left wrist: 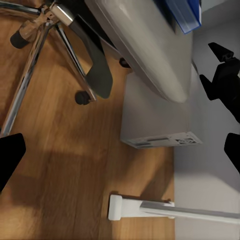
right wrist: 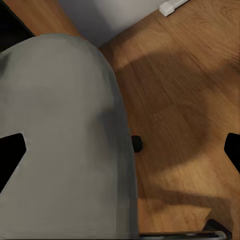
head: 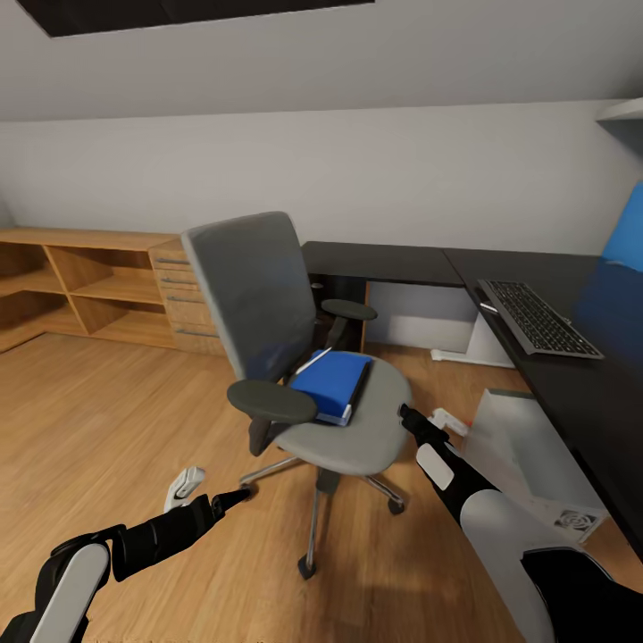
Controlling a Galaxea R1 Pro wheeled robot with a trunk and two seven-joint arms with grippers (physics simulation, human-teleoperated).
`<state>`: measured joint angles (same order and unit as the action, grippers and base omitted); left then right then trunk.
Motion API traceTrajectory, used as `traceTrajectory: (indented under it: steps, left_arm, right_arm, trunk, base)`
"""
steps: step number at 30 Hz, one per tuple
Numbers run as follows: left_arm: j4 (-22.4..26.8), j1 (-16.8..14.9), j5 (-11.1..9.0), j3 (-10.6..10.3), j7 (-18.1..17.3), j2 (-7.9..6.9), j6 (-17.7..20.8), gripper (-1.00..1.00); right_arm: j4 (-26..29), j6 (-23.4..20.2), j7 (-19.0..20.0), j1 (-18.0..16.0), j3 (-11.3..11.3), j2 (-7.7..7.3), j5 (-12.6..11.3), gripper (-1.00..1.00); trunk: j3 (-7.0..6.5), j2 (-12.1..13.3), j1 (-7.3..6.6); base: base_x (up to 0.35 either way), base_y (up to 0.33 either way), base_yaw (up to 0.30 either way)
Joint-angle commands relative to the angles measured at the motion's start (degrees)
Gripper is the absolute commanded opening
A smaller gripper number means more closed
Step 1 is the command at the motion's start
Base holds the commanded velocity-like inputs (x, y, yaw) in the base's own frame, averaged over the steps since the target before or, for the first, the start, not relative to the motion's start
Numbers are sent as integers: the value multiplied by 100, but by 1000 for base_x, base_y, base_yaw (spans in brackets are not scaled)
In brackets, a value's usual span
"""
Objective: In the bedroom, organize the workspace by keeping the computer under the desk, ensuring the monitor is on the desk, placing the keyboard on the desk next to the monitor, placing the mouse on the desk next to the keyboard, moving the folder from the swivel chair onto the desk next to the mouse, stacking the notebook on top of the folder with the pen on top of the notebook, and positioning the swivel chair next to the desk.
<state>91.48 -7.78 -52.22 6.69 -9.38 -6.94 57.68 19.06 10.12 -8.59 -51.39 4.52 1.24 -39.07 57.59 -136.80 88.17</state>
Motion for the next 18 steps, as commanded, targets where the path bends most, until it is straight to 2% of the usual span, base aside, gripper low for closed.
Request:
traceTrajectory:
  steps: [1,18]
  left_arm:
    - [1,-4,54,8,-62,0,24,100]
    - [-8,-4,54,8,-56,0,24,100]
  right_arm:
    - [2,25,-37,-3,49,-2,-48,100]
    - [2,25,-38,-3,49,-7,-48,100]
  trunk:
    - [5,-2,-1]
    - [5,-2,-1]
  base:
    - [0,0,250]
    - [0,0,273]
